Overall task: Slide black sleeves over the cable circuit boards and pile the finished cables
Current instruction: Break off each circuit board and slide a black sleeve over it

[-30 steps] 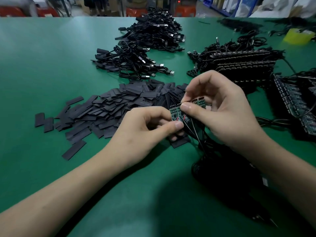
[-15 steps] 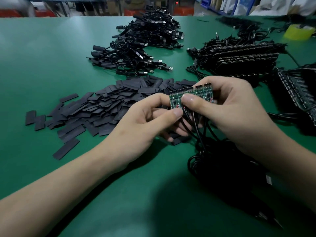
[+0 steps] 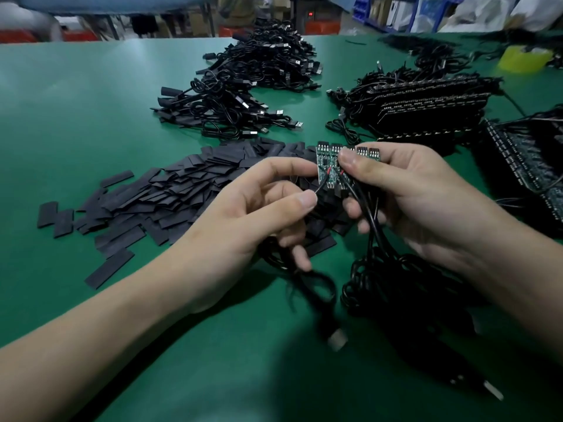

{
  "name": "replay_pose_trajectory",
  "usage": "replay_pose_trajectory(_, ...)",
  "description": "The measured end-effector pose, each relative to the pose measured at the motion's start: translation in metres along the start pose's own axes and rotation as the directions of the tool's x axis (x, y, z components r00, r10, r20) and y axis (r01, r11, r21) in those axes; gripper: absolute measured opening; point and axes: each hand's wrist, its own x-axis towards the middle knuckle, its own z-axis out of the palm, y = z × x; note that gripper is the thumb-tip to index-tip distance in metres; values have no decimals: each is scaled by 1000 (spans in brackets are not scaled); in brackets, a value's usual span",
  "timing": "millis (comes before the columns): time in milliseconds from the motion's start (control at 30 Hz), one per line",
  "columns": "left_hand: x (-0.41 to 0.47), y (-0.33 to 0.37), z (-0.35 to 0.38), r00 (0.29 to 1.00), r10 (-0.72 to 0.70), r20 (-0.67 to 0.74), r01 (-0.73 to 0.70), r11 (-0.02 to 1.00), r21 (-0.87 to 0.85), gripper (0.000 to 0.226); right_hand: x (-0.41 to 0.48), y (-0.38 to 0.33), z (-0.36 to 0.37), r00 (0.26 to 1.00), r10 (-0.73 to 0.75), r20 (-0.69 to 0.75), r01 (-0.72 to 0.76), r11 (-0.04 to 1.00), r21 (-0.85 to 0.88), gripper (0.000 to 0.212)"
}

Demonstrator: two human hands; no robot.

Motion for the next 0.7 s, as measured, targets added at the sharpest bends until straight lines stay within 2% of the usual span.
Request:
replay_pose_trajectory(100,-2,1,2,999,-37,-1,37,999,-16,25,-1,-2,-3,1000,-9,-30,7,999,-38,26)
replay_pose_trajectory(200,-4,-1,4,998,-19,-58,27,990,140,16,-3,-2,-3,996,-78,-44,70,984,-166,21)
replay_pose_trajectory(300,-2,-1,0,991,22,-133,19,955,297,20,-5,2,2,996,-90,2,87,957,-277,21)
replay_pose_trajectory(400,-1,-2,-5,986,23,-168,30,952,305,16,-6,6,3,998,-64,16,66,944,-322,19)
replay_pose_trajectory(500,0,-3,-7,988,18,-152,26,960,278,14,-5,8,2,999,-19,48,32,955,-294,24)
replay_pose_trajectory(700,0,-3,-10,992,-1,-123,31,970,242,14,-3,11,4,993,24,112,-4,984,-177,16)
